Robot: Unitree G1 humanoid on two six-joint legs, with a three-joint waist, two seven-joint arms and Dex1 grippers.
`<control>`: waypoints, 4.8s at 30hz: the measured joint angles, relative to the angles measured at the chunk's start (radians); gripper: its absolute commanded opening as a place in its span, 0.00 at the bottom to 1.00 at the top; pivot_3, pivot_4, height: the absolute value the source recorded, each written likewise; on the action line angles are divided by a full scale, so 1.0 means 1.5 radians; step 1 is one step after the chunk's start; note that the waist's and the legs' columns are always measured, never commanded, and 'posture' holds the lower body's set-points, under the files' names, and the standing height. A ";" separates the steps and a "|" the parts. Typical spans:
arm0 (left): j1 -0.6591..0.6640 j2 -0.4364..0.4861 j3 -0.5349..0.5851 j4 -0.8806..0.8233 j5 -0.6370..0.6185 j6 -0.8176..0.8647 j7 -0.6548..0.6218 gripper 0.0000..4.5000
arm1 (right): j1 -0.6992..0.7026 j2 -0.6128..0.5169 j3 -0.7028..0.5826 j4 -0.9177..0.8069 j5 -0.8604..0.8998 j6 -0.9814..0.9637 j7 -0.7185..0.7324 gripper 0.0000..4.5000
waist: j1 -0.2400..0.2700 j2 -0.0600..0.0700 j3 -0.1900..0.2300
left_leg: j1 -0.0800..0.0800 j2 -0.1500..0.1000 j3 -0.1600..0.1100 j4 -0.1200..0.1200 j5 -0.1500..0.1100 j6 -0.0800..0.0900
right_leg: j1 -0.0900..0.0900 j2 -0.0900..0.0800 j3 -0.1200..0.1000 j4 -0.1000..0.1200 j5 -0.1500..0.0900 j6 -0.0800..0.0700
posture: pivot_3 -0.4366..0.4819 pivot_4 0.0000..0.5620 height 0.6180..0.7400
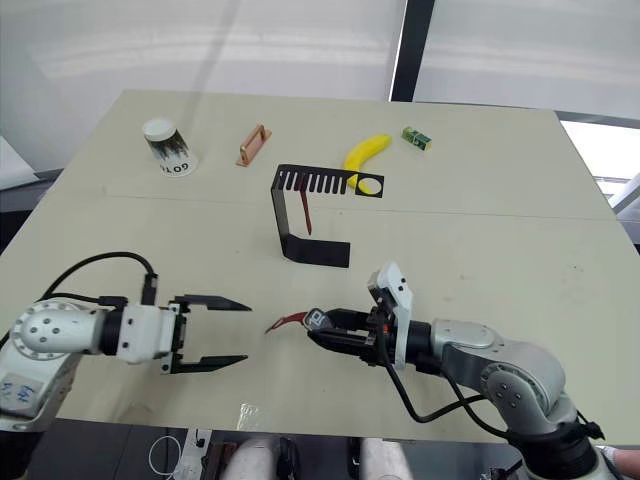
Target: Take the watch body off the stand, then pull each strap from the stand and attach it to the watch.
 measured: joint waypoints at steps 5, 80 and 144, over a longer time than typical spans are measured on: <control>0.011 0.017 0.038 0.025 -0.056 0.041 -0.038 1.00 | 0.029 -0.081 0.100 0.018 -0.288 -0.301 0.114 0.34 | 0.000 0.000 0.000 | 0.000 0.000 0.000 0.000 0.000 -0.001 | 0.000 0.000 -0.001 -0.001 0.000 0.000 | 0.48 0.27 0.91; 0.103 -0.115 0.206 0.305 0.030 -0.056 0.209 1.00 | 0.392 0.022 -0.632 0.509 -0.258 -0.546 0.155 0.99 | -0.003 0.000 0.000 | 0.009 0.000 0.004 -0.004 -0.002 -0.002 | 0.004 0.000 0.004 0.001 0.000 -0.001 | 0.48 0.27 0.91; 0.000 -0.325 -0.127 -0.216 0.113 0.296 0.566 0.72 | -0.340 0.371 -0.026 0.818 -0.406 -0.398 0.014 0.00 | -0.020 0.001 0.000 | 0.011 -0.001 0.006 -0.009 0.003 -0.004 | 0.003 0.001 0.007 0.004 -0.001 -0.001 | 0.48 0.27 0.91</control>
